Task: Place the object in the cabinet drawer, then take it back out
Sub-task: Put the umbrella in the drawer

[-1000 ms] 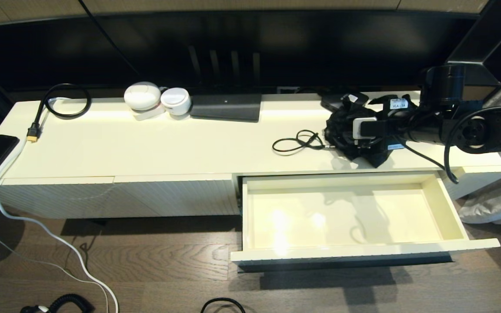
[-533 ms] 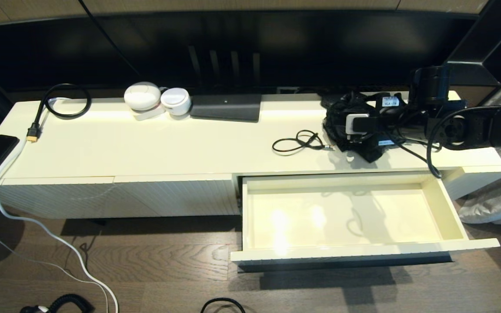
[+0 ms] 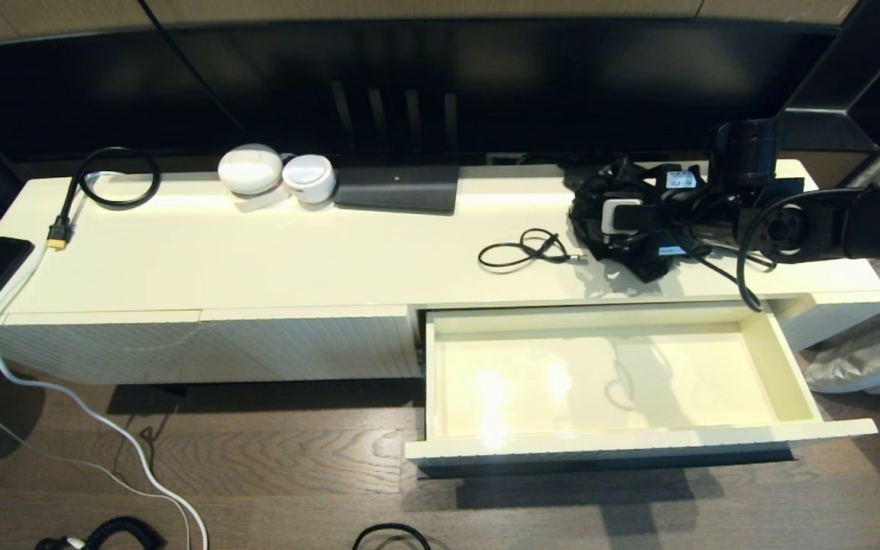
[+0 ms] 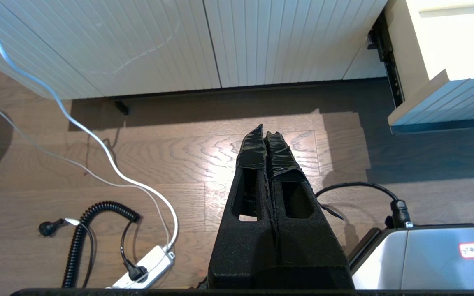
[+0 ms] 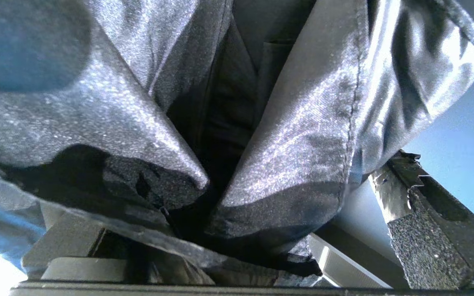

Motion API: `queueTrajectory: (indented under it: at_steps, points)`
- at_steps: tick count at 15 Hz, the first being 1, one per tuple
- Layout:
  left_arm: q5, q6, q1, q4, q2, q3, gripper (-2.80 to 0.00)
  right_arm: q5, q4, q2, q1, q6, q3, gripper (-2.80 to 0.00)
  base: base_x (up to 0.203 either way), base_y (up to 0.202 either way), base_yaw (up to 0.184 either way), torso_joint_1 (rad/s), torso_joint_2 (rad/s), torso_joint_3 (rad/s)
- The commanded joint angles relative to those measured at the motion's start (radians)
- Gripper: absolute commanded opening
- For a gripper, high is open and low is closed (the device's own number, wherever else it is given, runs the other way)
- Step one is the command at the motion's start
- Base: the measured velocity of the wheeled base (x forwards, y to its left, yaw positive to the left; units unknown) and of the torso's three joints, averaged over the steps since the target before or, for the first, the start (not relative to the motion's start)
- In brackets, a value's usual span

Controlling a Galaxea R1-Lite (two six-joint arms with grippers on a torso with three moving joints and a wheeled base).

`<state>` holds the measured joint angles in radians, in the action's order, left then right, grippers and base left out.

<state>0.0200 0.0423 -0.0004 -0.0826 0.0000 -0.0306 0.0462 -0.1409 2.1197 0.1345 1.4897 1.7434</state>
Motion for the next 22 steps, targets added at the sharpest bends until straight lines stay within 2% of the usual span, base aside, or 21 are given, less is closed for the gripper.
queueTrajectory:
  at_steps: [1, 4, 7, 13, 22]
  points:
    - [0.000, 0.001, -0.001, 0.000, 0.000, 0.000, -2.80, 0.000, 0.000, 0.006, 0.001, 0.008, 0.001, -2.80, 0.000, 0.000, 0.000, 0.000, 0.00, 0.000]
    - [0.000, 0.001, 0.000, 0.000, 0.000, 0.000, -2.80, 0.010, 0.003, 0.006, 0.001, 0.002, -0.001, -2.80, 0.000, 0.000, 0.000, 0.000, 0.00, 0.000]
    - [0.000, 0.001, -0.001, 0.000, 0.000, 0.000, -2.80, 0.065, 0.004, -0.001, 0.001, -0.008, -0.004, -2.80, 0.000, 0.000, 0.000, 0.000, 0.00, 0.000]
    - [0.000, 0.001, 0.000, 0.000, 0.000, 0.000, -2.80, 0.070, 0.011, -0.033, 0.001, -0.006, -0.022, -2.80, 0.000, 0.000, 0.000, 0.000, 0.00, 0.000]
    - [0.000, 0.001, 0.000, 0.000, 0.000, 0.000, -2.80, 0.074, 0.061, -0.314, 0.007, -0.009, -0.220, -2.80, 0.000, 0.000, 0.000, 0.000, 0.00, 0.000]
